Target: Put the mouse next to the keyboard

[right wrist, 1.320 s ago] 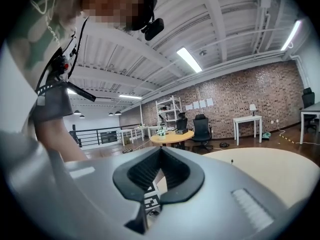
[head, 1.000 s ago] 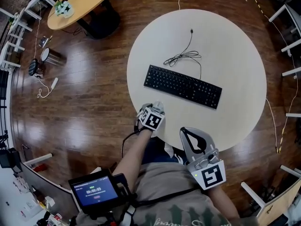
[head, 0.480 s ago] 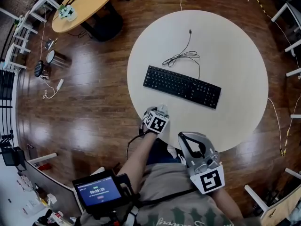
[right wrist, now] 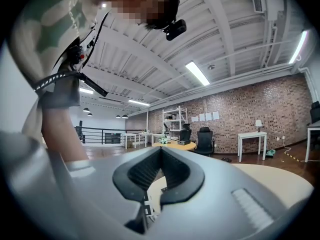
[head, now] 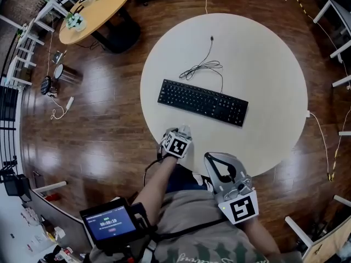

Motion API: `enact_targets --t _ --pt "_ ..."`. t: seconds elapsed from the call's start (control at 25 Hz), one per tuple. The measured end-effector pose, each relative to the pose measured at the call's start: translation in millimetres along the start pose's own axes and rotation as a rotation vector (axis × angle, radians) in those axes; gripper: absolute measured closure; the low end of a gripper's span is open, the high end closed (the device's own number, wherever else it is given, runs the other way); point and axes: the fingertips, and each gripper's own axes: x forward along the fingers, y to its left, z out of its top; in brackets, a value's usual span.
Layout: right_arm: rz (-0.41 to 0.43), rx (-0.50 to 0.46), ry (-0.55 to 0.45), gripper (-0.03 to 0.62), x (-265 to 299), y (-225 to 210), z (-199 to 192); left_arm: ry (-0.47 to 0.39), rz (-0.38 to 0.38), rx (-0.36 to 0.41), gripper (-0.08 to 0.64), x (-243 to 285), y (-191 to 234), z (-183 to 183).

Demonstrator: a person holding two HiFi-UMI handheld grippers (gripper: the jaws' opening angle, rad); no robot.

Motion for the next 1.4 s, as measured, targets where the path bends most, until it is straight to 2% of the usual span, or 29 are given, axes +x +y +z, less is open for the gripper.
enact_targets --t 0.24,0.84,1.24,1.4 --pt "-0.051 0.047 -0.017 0.588 -22.7 -27.6 -6.8 0.003 0.0 0.02 0.227 7.0 -23.3 7.7" --pt "-0.072 0.069 -0.034 0.588 -43.5 -55.2 -17.1 0.023 -0.004 0.049 0.227 13.5 -51.3 18.8" --pt "-0.099 0.137 -0.03 0.588 -53.8 -73.3 -30.6 0.042 -0.003 0.088 0.229 12.2 -69.1 23.0" --pt "-0.097 0.153 -0.022 0.587 -57.0 -76.2 -35.2 0.056 -0.029 0.094 0.229 16.8 -81.9 24.9"
